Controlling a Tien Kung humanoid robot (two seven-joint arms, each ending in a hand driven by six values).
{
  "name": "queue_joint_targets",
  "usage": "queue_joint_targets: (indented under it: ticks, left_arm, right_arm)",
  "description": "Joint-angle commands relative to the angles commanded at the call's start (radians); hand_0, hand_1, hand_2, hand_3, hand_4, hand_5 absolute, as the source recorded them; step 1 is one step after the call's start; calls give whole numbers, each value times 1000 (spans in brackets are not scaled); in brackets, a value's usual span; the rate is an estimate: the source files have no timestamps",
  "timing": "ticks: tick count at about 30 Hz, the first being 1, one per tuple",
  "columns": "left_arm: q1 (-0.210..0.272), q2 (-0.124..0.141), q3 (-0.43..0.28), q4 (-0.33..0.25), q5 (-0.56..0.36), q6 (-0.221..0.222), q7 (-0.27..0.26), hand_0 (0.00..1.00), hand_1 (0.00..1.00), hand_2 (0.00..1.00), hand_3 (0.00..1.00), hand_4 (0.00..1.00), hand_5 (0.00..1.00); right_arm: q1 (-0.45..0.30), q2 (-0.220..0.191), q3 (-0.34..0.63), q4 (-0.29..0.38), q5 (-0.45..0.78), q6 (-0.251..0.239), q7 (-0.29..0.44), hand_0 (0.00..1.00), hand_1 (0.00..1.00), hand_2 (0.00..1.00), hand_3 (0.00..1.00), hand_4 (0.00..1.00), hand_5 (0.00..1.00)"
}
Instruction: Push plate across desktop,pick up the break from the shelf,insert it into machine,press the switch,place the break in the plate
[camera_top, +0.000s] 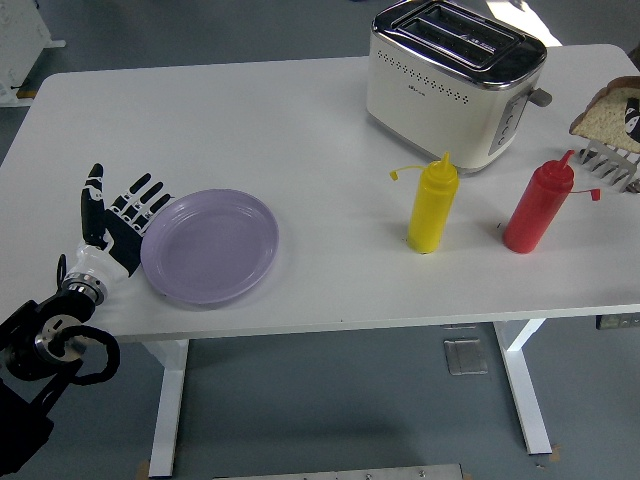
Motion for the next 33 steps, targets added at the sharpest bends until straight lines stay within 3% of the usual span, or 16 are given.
queue_joint_targets:
  ticks: [5,17,33]
  left_arm:
    - [-7,-7,13,-9,-15,1,5,871,806,755,732,828,998]
    - [-31,-16,50,-43,-38,2,12,872,807,755,730,825,998]
    - [-74,-25,102,-66,-56,5,14,873,807,755,729,824,998]
  right_arm:
    - [-4,-2,2,23,25,-7,-5,527,544,464,380,168,2]
    - [-10,-22,16,131,68,9,-42,517,543,462,369,229,2]
    - [-1,-53,13,260,150,34,-84,508,539,459,369,196,2]
